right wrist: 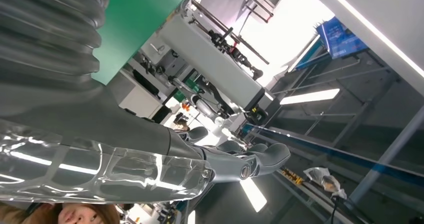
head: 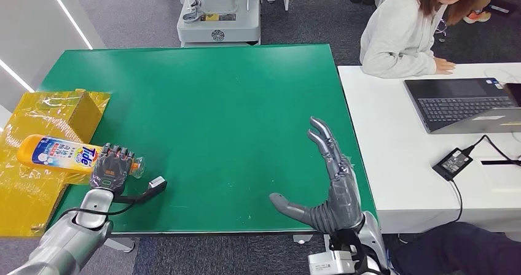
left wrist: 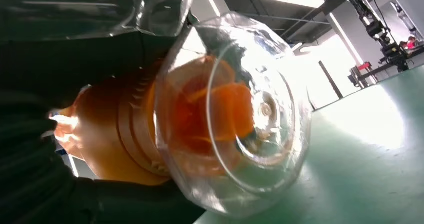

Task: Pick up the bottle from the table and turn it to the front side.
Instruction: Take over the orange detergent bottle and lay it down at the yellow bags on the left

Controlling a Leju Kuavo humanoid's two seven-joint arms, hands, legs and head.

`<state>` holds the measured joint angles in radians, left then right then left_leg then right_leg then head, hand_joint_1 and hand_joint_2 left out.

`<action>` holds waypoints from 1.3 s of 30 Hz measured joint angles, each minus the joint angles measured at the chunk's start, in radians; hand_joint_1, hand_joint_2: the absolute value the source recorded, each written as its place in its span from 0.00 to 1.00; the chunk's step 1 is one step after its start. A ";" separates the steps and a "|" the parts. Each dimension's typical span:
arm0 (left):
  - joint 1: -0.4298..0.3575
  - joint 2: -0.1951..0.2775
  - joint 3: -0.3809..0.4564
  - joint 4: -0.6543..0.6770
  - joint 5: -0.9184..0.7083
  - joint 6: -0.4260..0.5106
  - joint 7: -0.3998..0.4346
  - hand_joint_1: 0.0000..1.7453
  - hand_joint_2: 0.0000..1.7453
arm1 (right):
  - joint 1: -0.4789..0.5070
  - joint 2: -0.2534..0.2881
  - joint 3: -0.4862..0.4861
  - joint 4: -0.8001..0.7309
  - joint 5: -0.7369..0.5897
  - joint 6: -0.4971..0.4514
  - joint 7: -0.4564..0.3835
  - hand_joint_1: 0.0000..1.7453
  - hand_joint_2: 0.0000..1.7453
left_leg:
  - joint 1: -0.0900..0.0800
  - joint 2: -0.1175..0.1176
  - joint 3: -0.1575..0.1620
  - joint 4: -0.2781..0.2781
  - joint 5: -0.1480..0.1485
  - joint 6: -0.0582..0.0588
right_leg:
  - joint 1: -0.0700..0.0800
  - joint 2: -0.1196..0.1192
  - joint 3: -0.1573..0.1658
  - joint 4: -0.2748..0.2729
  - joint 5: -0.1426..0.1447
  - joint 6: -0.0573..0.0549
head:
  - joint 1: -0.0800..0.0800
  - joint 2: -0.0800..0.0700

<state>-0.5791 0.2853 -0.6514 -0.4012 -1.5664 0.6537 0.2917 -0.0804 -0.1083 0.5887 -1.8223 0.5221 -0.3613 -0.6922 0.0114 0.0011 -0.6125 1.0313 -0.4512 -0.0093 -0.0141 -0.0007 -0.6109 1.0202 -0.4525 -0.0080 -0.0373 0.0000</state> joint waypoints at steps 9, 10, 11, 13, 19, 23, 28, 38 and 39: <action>-0.050 -0.027 0.063 0.045 0.040 -0.042 -0.085 0.00 1.00 | -0.034 0.007 0.021 -0.019 -0.021 0.088 0.051 0.00 1.00 | 0.000 0.000 0.000 0.000 0.000 0.000 | 0.000 0.000 0.001 0.001 0.000 0.000 | 0.000 0.000; -0.054 -0.028 0.077 0.048 0.050 -0.046 -0.094 0.00 1.00 | -0.039 0.009 0.023 -0.022 -0.025 0.096 0.054 0.00 1.00 | 0.000 0.000 0.000 0.000 0.000 0.000 | 0.000 0.000 0.001 0.001 0.000 0.000 | 0.000 0.000; -0.057 -0.028 0.092 0.051 0.059 -0.048 -0.103 0.00 1.00 | -0.042 0.011 0.024 -0.023 -0.027 0.101 0.057 0.00 1.00 | 0.000 0.000 0.001 0.000 0.000 0.000 | 0.000 0.000 0.001 0.001 0.000 0.000 | 0.000 0.000; -0.060 -0.029 0.118 0.056 0.081 -0.050 -0.120 0.00 1.00 | -0.047 0.015 0.025 -0.024 -0.026 0.103 0.061 0.00 1.00 | 0.000 0.000 0.001 0.000 0.000 0.000 | 0.000 0.000 0.001 0.001 0.000 0.000 | 0.000 0.000; -0.053 -0.025 0.208 0.067 0.138 -0.043 -0.157 0.00 1.00 | -0.065 0.028 -0.004 -0.012 -0.095 0.113 0.063 0.00 1.00 | 0.000 0.000 0.001 0.000 0.000 0.000 | 0.000 0.000 0.001 0.001 0.000 0.000 | 0.000 0.000; -0.038 -0.016 0.259 0.071 0.154 -0.026 -0.167 0.00 1.00 | -0.053 0.029 -0.041 0.012 -0.132 0.114 0.027 0.00 1.00 | 0.000 0.000 0.001 0.000 0.000 0.000 | 0.000 0.000 0.001 0.001 0.000 0.000 | 0.000 0.000; -0.014 -0.015 0.310 0.072 0.202 0.017 -0.211 0.00 1.00 | -0.014 0.028 -0.061 0.046 -0.154 0.075 0.000 0.00 1.00 | 0.000 0.000 0.001 0.000 0.000 0.000 | 0.000 0.000 0.001 0.001 0.000 0.000 | 0.000 0.000; 0.118 -0.130 0.603 -0.117 0.365 0.051 -0.667 0.00 1.00 | 0.026 0.025 -0.061 0.097 -0.154 0.013 -0.005 0.00 1.00 | -0.001 0.000 0.001 0.000 0.000 0.000 | -0.001 0.000 0.001 -0.001 0.000 0.000 | 0.000 0.000; 0.144 -0.168 0.664 -0.172 0.391 0.051 -0.771 0.00 1.00 | 0.032 0.026 -0.062 0.098 -0.157 0.009 -0.005 0.00 1.00 | -0.001 0.000 0.001 0.000 0.000 0.000 | -0.001 0.000 0.001 -0.001 0.000 0.000 | 0.000 0.000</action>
<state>-0.4350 0.1171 0.0121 -0.5733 -1.1758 0.7049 -0.4792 -0.0482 -0.0825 0.5271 -1.7243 0.3650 -0.3519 -0.6976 0.0104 0.0012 -0.6120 1.0314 -0.4515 -0.0090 -0.0152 -0.0008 -0.6102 1.0195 -0.4526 -0.0080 -0.0371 0.0000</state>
